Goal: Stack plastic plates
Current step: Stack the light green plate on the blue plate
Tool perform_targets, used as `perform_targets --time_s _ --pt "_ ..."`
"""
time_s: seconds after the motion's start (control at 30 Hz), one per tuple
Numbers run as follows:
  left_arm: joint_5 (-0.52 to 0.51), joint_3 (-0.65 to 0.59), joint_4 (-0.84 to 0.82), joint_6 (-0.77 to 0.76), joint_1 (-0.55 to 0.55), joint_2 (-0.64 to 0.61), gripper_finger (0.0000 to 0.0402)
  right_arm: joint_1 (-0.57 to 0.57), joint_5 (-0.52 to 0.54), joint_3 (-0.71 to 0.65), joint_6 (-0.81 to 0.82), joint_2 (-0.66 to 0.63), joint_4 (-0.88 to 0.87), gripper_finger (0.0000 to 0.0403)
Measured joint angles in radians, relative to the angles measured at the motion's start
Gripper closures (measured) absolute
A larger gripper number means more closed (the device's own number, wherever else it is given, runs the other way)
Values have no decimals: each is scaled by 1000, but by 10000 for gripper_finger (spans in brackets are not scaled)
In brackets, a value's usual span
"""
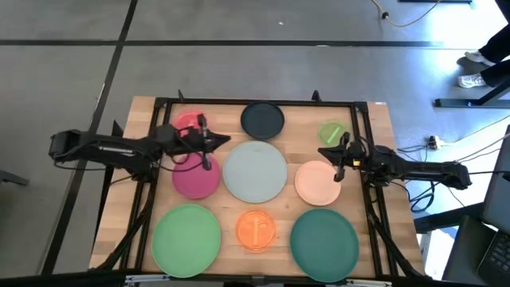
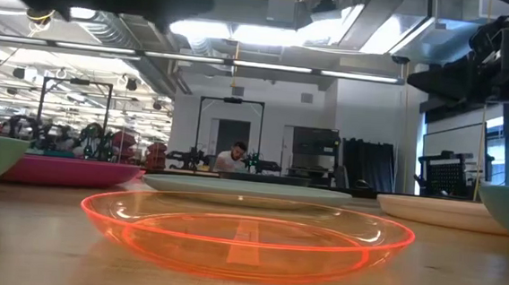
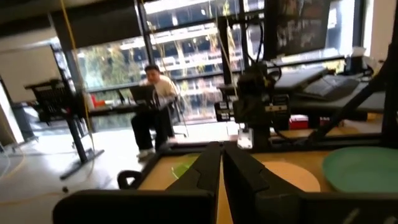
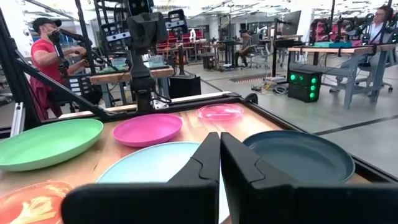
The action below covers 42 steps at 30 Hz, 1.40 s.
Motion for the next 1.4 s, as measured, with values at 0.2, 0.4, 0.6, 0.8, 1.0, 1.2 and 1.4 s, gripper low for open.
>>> perform_targets --time_s 0.2,0.4,0.6,0.8,1.0,1.2,1.4 --pt "0 135 -4 -2 -25 216 389 1 -8 0 -10 87 51 395" --pt "0 240 -4 -49 -64 376 389 1 -27 54 -69 140 50 395" --pt "0 340 -5 -135 -127 528 389 1 -70 141 -154 192 50 395" --pt "0 460 -7 -186 -187 685 389 0 -68 226 -225 249 52 395" --pt "0 575 -6 -186 -236 805 389 0 -72 285 -249 308 54 395" --pt "-6 643 -7 -184 -265 870 389 0 -91 288 -275 313 59 395" --pt "-53 667 -49 -263 -275 888 379 0 -117 288 -302 312 117 395"
